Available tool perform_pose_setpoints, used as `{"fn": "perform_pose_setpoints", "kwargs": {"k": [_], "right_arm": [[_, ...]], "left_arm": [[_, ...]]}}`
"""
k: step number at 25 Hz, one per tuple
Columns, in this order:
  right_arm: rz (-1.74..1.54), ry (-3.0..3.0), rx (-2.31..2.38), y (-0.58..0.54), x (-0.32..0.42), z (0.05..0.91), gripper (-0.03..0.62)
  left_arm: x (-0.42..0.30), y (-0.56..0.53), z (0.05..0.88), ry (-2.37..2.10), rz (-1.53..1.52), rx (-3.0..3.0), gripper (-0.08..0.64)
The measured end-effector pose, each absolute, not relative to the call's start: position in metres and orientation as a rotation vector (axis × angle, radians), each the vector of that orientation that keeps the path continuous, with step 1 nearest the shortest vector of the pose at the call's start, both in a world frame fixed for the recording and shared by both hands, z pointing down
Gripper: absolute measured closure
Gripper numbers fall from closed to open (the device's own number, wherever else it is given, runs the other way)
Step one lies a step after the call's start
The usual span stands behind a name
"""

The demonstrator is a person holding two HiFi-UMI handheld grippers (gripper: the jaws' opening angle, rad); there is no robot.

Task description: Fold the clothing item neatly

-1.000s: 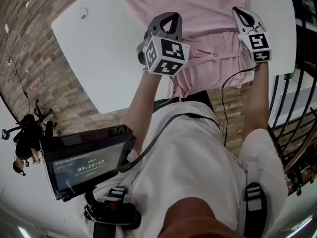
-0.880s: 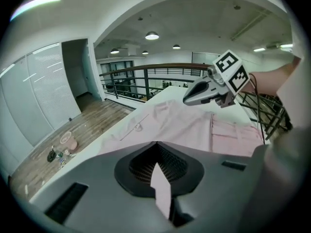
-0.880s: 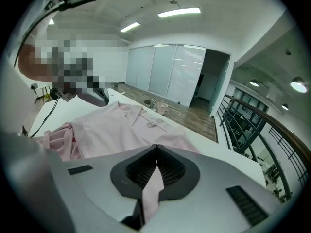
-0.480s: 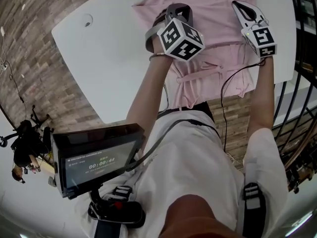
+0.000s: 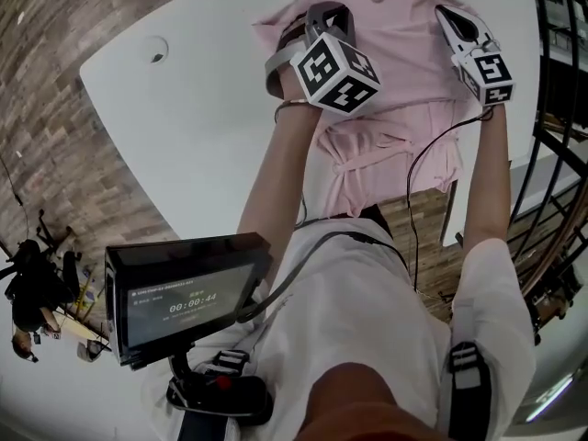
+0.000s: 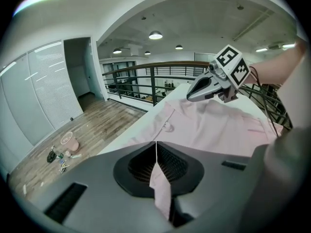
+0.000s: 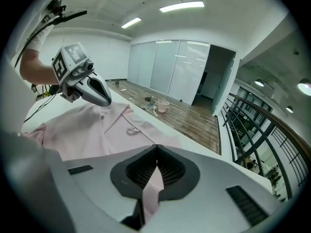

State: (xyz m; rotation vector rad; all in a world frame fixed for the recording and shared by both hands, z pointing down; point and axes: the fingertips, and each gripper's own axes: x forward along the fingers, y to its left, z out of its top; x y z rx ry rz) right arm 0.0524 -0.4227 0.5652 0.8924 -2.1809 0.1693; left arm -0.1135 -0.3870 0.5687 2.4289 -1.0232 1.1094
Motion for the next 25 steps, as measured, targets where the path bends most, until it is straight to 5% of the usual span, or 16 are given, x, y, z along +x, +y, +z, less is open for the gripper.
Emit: {"fn": "perform_pose_setpoints", "kwargs": {"k": [5, 11, 15, 25], "right_arm": [[0.193, -2.166, 0.898, -0.443, 0.055, 0.58, 0.589], [0.208, -2.191, 0.874, -0.456, 0.051, 0.584, 0.564], [0.235, -2.203, 0.866, -0.464, 0.051, 0.582, 0.494], [0.343, -2.203, 0.784, -0.492, 0.054, 0.594, 0.465]], "left_arm": [[-0.135, -0.406, 0.574, -1.073, 1.11, 2.404, 0.55], [-0.144, -0.421, 0.578, -1.148, 1.106, 2.351, 0.449], [-0.153, -0.433, 0.581, -1.208, 1.087, 2.296, 0.445], [-0.162, -0.442, 0.598, -1.218, 1.047, 2.205, 0.445]]}}
